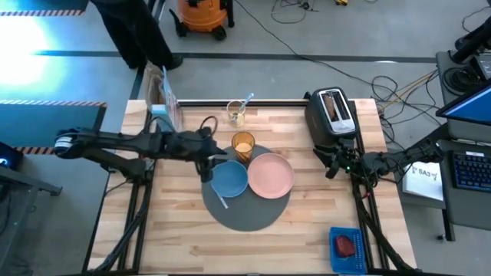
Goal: Arrange a breakfast setting
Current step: Pour the cereal into the blue bowl
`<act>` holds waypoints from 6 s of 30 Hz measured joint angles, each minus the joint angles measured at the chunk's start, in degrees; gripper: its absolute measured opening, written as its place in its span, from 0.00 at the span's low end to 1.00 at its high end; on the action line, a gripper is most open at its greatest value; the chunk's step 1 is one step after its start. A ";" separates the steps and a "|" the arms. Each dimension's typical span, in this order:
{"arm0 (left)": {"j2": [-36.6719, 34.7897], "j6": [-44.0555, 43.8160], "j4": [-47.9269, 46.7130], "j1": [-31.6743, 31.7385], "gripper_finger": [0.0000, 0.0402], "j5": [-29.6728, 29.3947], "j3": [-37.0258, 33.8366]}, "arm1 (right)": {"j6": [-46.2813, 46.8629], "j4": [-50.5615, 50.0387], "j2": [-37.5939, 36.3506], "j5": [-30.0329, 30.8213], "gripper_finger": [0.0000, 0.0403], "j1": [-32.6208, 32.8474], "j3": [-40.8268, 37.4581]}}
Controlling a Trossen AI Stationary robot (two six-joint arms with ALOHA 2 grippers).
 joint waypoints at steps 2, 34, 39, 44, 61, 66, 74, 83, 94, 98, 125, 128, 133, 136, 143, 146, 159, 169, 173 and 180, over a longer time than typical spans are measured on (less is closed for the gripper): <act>-2.07 -0.87 5.06 -0.41 0.25 -0.04 -3.95 | 0.02 0.00 0.02 0.00 0.31 -0.02 -0.02; -7.36 -13.05 39.21 -20.44 0.25 -40.09 -31.25 | 0.01 0.00 0.01 0.00 0.31 -0.01 -0.01; -5.72 -13.21 39.05 -26.99 0.25 -54.92 -31.25 | 0.00 0.00 0.02 0.00 0.31 0.00 0.00; -3.10 -19.81 38.87 -29.46 0.25 -62.58 -31.25 | 0.01 0.00 0.01 0.01 0.31 -0.02 0.00; 9.19 -40.03 38.71 -36.49 0.38 -83.40 -31.25 | 0.02 0.00 0.01 0.00 0.31 -0.02 0.00; 12.06 -38.83 37.94 -36.49 0.49 -83.54 -31.27 | 0.00 0.00 0.02 0.02 0.31 0.00 0.00; 13.71 -36.72 35.75 -34.18 0.56 -83.54 -31.30 | 0.00 0.00 0.02 0.00 0.31 0.00 0.00; 13.72 -33.58 36.28 -32.42 0.56 -82.99 -24.69 | 0.00 0.00 0.02 0.00 0.31 -0.01 -0.02; 13.70 -36.64 32.82 -29.96 0.57 -83.45 -13.90 | 0.01 0.00 0.02 0.02 0.31 -0.01 -0.02; 13.72 -48.06 28.20 -29.78 0.59 -83.38 -17.58 | 0.00 0.00 0.02 0.01 0.31 -0.01 -0.01; 11.20 -41.09 26.75 -13.64 0.62 -71.52 -22.55 | 0.00 0.00 0.00 0.00 0.31 -0.01 -0.01; 9.96 -42.01 23.94 -10.29 0.62 -67.08 -22.55 | 0.02 0.00 0.02 0.00 0.31 0.00 0.00; 7.60 -45.79 16.72 -4.48 0.62 -59.27 -22.55 | 0.01 0.00 0.02 0.00 0.31 -0.01 0.00; 6.15 -52.94 10.49 -0.97 0.62 -51.46 -22.55 | 0.02 0.00 0.00 0.00 0.31 0.00 0.00; 4.12 -70.30 -3.06 1.62 0.62 -36.99 -22.55 | 0.01 0.00 0.01 0.01 0.31 -0.01 -0.01; 3.71 -74.97 -8.53 1.26 0.62 -37.29 -22.55 | 0.01 0.00 0.02 0.00 0.31 0.00 0.00; 3.10 -87.89 -22.57 1.24 0.62 -26.65 -19.45 | 0.00 0.00 0.01 0.00 0.31 -0.01 -0.01; 4.80 -96.73 -43.99 1.26 0.62 -29.35 -11.50 | 0.01 0.00 0.00 0.00 0.31 0.00 0.00; 6.20 -101.77 -47.44 1.26 0.64 -30.45 -10.86 | 0.00 0.00 0.02 0.00 0.31 0.00 -0.02; 8.64 -104.14 -45.01 1.26 0.74 -33.40 -13.22 | 0.01 0.00 0.00 0.00 0.31 0.00 -0.01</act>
